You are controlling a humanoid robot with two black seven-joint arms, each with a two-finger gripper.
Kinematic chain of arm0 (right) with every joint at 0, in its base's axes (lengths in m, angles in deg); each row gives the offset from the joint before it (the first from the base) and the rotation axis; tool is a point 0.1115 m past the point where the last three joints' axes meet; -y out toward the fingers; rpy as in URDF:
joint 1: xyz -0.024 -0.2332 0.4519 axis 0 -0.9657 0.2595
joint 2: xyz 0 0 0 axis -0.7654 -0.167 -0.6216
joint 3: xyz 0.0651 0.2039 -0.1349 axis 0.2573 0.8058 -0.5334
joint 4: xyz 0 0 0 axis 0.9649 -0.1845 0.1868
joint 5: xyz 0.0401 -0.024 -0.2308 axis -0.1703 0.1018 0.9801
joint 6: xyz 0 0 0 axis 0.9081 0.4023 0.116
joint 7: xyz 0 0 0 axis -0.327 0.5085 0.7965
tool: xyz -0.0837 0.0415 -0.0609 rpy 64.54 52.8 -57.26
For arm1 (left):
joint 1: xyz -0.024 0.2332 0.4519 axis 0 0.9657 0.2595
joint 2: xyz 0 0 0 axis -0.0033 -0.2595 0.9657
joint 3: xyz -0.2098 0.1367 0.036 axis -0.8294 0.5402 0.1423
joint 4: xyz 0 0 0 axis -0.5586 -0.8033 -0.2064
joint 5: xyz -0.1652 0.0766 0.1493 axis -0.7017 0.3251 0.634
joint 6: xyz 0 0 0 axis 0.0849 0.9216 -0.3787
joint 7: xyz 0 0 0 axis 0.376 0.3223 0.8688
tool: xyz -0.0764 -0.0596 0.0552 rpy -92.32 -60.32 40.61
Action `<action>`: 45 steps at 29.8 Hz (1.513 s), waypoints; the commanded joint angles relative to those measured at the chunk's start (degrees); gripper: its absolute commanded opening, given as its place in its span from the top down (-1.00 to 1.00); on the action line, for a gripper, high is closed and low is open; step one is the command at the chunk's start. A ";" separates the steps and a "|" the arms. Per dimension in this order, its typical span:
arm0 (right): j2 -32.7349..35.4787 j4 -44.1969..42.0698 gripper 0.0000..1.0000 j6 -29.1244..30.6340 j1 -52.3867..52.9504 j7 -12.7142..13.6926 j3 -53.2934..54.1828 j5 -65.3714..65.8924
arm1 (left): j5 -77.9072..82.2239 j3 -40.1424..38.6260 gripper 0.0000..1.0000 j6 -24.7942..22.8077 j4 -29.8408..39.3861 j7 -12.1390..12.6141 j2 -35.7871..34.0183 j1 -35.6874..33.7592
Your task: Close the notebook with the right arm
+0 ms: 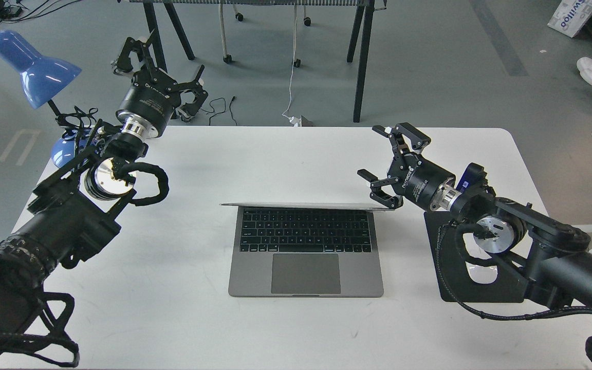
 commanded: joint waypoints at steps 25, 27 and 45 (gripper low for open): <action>-1.62 -0.75 -1.00 -1.76 -7.99 0.05 -3.90 13.69 | 0.07 0.00 -1.00 0.00 0.00 -0.01 -0.01 0.00; -1.62 -0.75 -1.00 -2.29 -7.99 0.13 -3.91 13.69 | -0.02 0.00 -1.00 0.00 0.00 -0.01 -0.01 0.00; -1.36 -0.84 -1.00 -2.47 -6.32 -2.68 14.17 13.25 | -0.02 0.00 -1.00 0.00 0.00 -0.01 -0.01 0.00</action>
